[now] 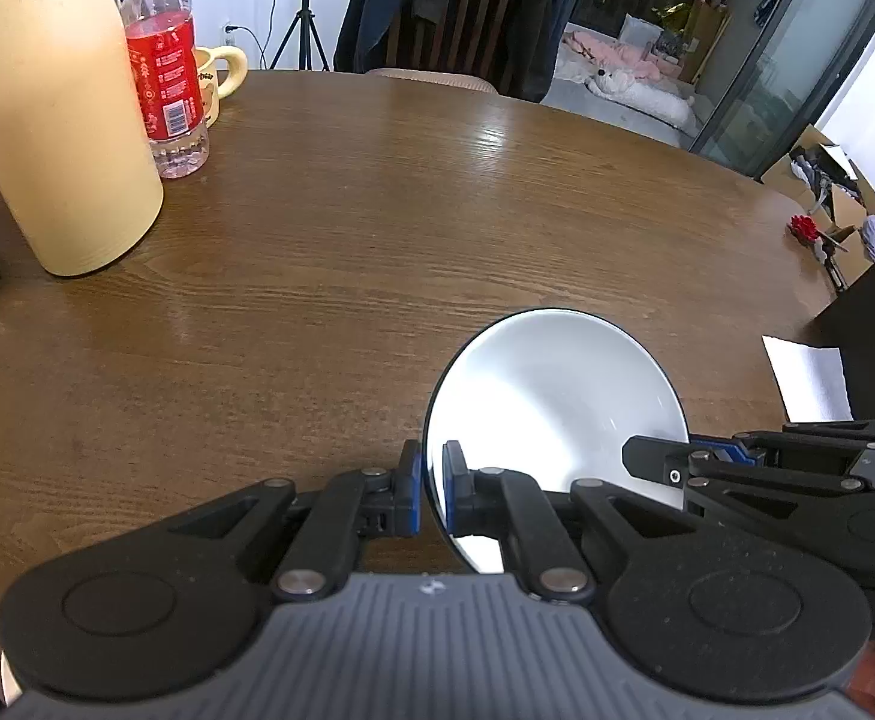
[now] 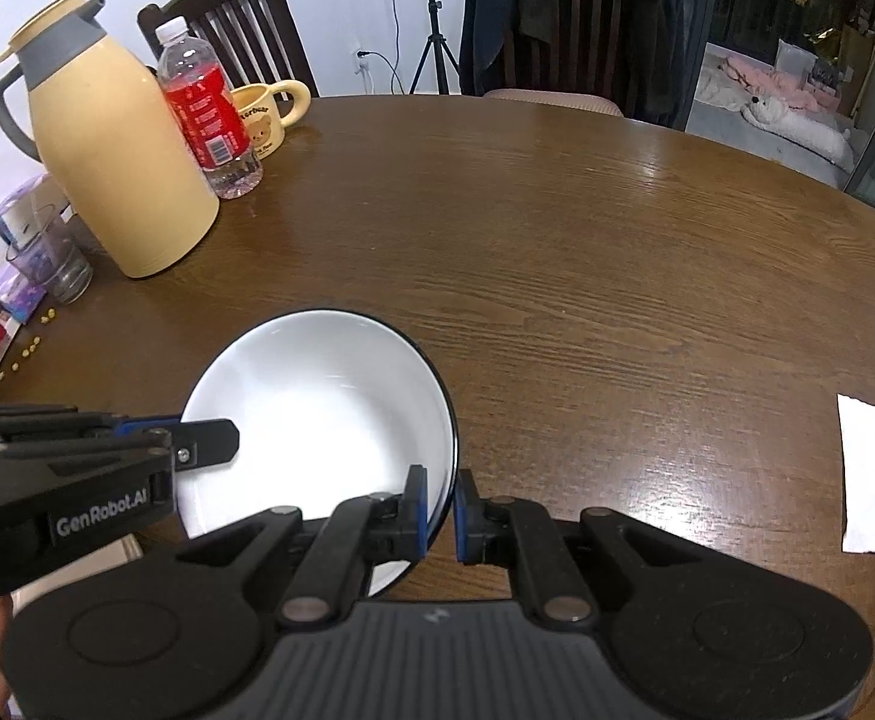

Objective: Organize plates and bowls

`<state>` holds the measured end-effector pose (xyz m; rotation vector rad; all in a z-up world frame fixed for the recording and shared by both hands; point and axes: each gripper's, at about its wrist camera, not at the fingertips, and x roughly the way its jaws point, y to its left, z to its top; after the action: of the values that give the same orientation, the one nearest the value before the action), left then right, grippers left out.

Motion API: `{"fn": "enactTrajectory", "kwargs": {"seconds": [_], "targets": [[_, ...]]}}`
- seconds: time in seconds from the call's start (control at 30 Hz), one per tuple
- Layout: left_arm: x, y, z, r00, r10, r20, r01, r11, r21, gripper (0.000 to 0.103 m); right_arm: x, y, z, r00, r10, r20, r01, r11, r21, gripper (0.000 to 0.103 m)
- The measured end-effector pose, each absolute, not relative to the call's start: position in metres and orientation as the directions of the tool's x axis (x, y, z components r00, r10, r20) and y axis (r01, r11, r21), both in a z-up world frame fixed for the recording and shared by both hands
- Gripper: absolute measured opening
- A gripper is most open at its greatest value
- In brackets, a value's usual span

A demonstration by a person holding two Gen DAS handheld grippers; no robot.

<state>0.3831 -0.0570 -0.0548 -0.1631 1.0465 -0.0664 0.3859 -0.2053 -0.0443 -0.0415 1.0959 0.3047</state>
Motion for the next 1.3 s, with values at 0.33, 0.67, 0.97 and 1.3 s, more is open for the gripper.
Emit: {"fn": "enactTrajectory", "kwargs": {"seconds": [0.33,0.67,0.97,1.3], "targets": [[0.361,-0.058,-0.045,0.514,-0.130,-0.848,-0.023,0.986,-0.165,0.007,0.366,-0.203,-0.034,0.434,0.221,-0.874,-0.267,0.958,0.110,0.008],[0.339,-0.058,-0.039,0.522,-0.126,-0.844,-0.023,0.986,-0.162,0.007,0.343,-0.201,-0.027,0.441,0.221,-0.870,-0.270,0.957,0.106,0.008],[0.315,-0.061,-0.034,0.531,-0.122,-0.839,-0.022,0.987,-0.157,0.007,0.326,-0.199,-0.024,0.448,0.221,-0.866,-0.271,0.957,0.104,0.008],[0.295,-0.063,-0.031,0.538,-0.122,-0.834,-0.018,0.988,-0.156,0.007,0.302,-0.201,-0.020,0.456,0.220,-0.862,-0.270,0.958,0.102,0.008]]}}
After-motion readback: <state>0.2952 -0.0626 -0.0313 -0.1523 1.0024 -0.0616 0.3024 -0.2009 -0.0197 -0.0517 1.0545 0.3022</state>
